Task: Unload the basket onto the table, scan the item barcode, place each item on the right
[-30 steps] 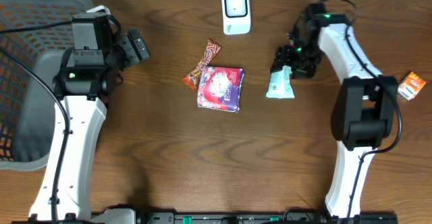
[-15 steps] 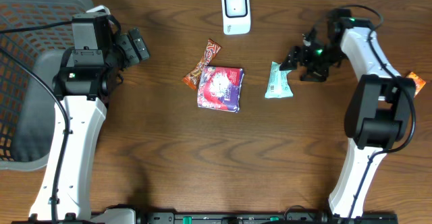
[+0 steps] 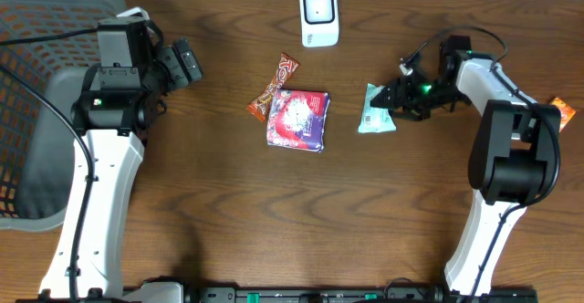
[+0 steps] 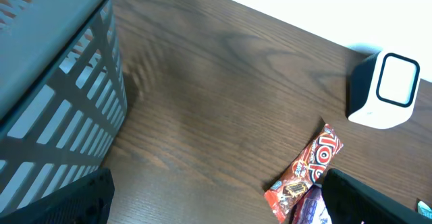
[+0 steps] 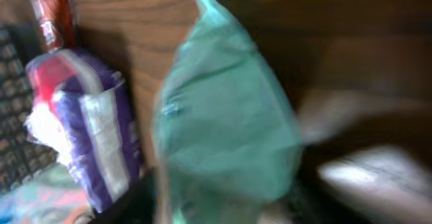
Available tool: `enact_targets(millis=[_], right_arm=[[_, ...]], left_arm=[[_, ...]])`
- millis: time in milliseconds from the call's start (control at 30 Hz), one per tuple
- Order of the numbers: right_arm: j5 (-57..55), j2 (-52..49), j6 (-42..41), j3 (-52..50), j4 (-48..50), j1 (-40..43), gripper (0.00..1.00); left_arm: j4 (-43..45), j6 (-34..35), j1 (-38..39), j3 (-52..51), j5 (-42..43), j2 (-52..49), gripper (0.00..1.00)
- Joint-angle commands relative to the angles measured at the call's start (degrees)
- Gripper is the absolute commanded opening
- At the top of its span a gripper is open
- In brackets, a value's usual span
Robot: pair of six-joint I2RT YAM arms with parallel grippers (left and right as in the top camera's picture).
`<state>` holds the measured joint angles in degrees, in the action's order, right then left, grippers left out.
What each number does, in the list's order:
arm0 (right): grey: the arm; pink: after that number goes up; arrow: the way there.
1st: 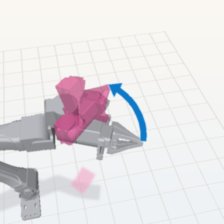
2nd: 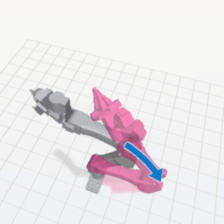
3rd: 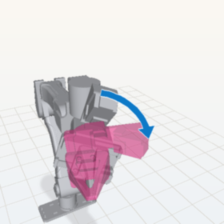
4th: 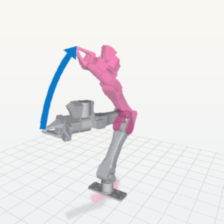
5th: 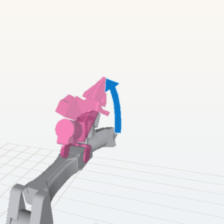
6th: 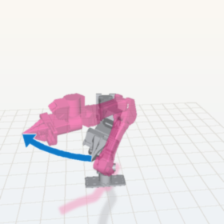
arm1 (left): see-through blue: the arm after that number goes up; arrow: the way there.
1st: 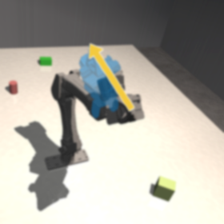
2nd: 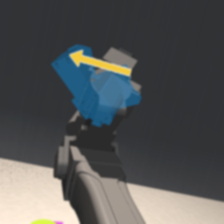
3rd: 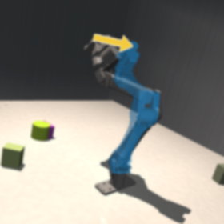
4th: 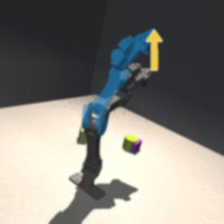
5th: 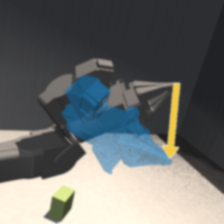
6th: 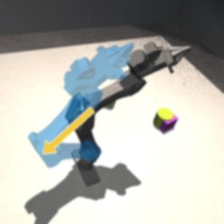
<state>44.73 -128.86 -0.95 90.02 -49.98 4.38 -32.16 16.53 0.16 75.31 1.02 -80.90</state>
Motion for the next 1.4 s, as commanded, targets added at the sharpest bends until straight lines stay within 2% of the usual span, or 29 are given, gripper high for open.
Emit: enact_targets(millis=[0,67,100,200,267,400,433,600,733,967,1133,1300,1367], right_arm=[[-0.20,-1.33,-1.99,-1.27,2.29,-0.28,0.27],[-0.22,-1.33,-3.80,-1.05,3.06,-0.31,0.04],[-0.22,-1.31,-4.42,-0.74,3.02,-0.31,0.01],[-1.03,-0.81,-6.34,1.07,2.32,-0.31,0.01],[-5.42,0.09,-9.25,2.97,0.98,-0.52,0.01],[-26.16,3.02,-14.01,9.57,-6.91,-3.06,0.01],[-36.54,3.87,-16.48,12.48,-10.78,-4.92,0.01],[-69.83,4.48,-29.53,17.77,-19.56,-12.17,0.01],[-83.30,3.96,-32.94,16.59,-19.91,-17.53,0.01],[-85.48,-1.66,-33.81,15.32,-17.81,-22.69,0.01],[-81.74,-5.44,-33.77,15.32,-17.22,-25.46,0.03],[-71.71,-5.73,-33.75,16.59,-15.47,-29.00,0.17],[-66.18,-5.73,-33.70,19.12,-15.41,-29.99,0.43]], left_arm=[[0.02,0.28,0.02,0.68,-0.15,-0.28,0.98],[0.02,0.28,0.02,0.68,-0.15,-0.28,0.98],[0.02,0.28,0.02,0.68,-0.15,-0.28,0.98],[0.02,0.28,0.02,0.68,-0.15,-0.28,0.98],[0.02,0.28,0.02,0.68,-0.15,-0.28,0.98],[0.02,0.28,0.02,0.68,-0.15,-0.28,0.98],[0.02,0.28,0.02,0.68,-0.15,-0.28,0.98],[0.02,0.28,0.02,0.68,-0.15,-0.28,0.98],[0.02,0.28,0.02,0.68,-0.15,-0.28,0.98],[0.02,0.28,0.02,0.68,-0.15,-0.28,0.98],[0.02,0.28,0.02,0.68,-0.15,-0.28,0.98],[0.02,0.28,0.02,0.68,-0.15,-0.28,0.98],[0.02,0.28,0.02,0.68,-0.15,-0.28,0.98]])
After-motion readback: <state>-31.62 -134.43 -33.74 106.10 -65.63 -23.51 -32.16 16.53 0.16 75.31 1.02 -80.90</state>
